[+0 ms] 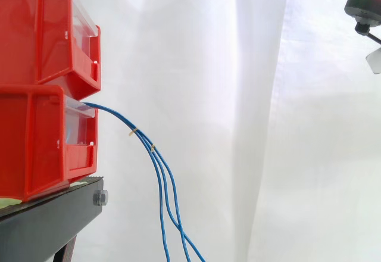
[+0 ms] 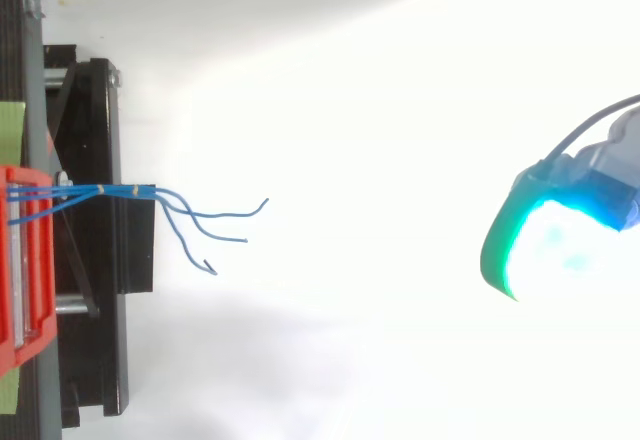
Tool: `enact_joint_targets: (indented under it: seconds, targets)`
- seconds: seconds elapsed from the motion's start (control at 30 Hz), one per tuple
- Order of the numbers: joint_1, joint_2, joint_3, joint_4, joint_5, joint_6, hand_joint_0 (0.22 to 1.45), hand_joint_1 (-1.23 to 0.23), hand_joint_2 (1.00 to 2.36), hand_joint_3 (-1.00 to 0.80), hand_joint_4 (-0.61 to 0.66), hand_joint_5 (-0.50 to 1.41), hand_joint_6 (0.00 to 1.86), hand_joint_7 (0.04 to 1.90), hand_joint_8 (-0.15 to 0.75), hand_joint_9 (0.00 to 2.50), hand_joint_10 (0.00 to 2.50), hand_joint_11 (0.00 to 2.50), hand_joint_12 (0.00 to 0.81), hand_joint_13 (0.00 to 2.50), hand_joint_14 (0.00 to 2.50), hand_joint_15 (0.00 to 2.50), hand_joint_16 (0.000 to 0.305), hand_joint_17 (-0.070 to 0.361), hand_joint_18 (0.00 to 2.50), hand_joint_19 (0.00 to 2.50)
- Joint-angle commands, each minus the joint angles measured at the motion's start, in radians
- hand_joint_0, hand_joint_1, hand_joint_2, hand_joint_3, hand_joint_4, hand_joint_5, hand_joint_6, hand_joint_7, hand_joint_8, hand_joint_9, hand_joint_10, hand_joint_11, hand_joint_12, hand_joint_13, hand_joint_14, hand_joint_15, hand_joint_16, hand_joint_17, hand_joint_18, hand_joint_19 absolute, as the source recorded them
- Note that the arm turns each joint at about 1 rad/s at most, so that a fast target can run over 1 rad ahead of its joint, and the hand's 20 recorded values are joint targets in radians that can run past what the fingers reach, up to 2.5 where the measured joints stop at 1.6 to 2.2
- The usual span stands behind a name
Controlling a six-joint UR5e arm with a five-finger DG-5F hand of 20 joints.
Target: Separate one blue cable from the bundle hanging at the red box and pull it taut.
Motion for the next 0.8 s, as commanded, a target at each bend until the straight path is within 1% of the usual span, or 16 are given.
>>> enact_joint_targets:
  seconds: [0.0,0.2,0.33,0.77]
  targets:
    - [0.001,0.001,0.000,0.000,0.000,0.000,0.61,-0.62,1.00,-0.46,0.26,-0.23,0.50,0.72,0.332,0.61,0.01,0.25,0.366,0.43,0.00,0.13,0.049,0.109,0.48,0.35]
    - [0.001,-0.001,0.000,0.000,0.000,-0.001,0.61,-0.62,1.00,-0.45,0.26,-0.22,0.50,0.73,0.328,0.64,0.01,0.28,0.364,0.46,0.00,0.15,0.047,0.106,0.53,0.37]
    - [0.001,-0.001,0.000,0.000,0.000,-0.001,0.61,-0.63,1.00,-0.45,0.27,-0.22,0.50,0.73,0.332,0.70,0.01,0.31,0.364,0.53,0.01,0.17,0.046,0.102,0.56,0.38]
    - [0.001,-0.001,0.000,0.000,0.000,-0.001,0.61,-0.63,1.00,-0.45,0.28,-0.21,0.50,0.74,0.336,0.72,0.01,0.32,0.370,0.55,0.01,0.18,0.047,0.105,0.60,0.37]
